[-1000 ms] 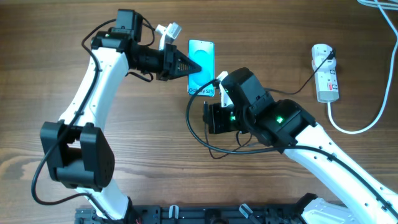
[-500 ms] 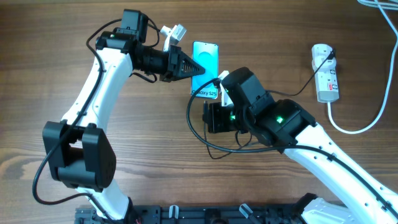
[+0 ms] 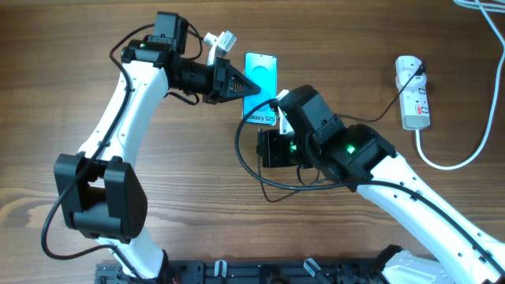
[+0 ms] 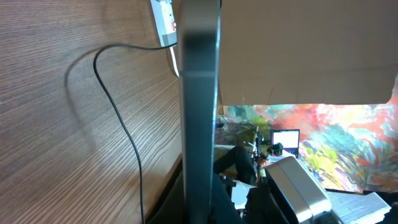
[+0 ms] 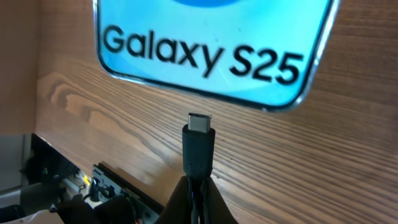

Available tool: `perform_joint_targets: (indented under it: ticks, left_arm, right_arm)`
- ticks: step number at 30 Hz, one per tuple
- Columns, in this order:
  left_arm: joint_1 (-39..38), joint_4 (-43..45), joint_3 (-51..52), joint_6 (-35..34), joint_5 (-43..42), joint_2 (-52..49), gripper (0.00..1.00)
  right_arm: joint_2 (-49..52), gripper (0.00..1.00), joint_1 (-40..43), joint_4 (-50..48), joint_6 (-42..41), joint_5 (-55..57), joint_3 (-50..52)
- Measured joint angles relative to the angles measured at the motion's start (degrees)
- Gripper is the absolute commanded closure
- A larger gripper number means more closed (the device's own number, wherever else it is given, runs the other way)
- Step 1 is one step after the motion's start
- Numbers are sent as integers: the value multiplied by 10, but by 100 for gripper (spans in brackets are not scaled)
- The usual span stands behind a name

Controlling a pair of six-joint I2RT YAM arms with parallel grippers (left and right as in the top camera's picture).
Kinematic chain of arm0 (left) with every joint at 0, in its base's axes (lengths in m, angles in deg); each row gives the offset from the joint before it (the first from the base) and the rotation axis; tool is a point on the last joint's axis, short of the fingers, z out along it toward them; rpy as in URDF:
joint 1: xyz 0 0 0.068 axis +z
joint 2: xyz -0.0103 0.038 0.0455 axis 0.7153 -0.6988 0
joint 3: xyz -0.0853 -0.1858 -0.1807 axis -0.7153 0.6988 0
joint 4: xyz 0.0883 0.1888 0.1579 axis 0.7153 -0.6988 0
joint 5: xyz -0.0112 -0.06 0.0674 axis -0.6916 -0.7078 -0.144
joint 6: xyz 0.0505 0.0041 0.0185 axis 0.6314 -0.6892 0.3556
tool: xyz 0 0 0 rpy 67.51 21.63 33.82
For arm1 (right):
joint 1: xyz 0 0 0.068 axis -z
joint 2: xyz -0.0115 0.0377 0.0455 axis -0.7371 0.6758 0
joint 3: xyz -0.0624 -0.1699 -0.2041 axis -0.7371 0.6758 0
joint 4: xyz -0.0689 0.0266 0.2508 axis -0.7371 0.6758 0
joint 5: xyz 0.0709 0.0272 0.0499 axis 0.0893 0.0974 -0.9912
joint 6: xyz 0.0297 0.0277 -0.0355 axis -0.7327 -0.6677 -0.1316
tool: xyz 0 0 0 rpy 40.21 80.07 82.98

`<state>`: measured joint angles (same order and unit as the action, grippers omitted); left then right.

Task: Plug charger to phone and switch on socket

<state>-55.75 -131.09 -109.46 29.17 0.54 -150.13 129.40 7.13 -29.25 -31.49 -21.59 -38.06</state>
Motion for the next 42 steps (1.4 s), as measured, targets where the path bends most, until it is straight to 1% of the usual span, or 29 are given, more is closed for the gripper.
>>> perform_joint_targets:
  ticks: [16, 42]
  left_arm:
    - [-4, 0, 0, -2, 25, 0, 96]
    - [-12, 0, 0, -4, 26, 0, 96]
  right_arm:
    - [3, 95, 0, -2, 0, 1, 0]
    - [10, 95, 0, -4, 0, 15, 0]
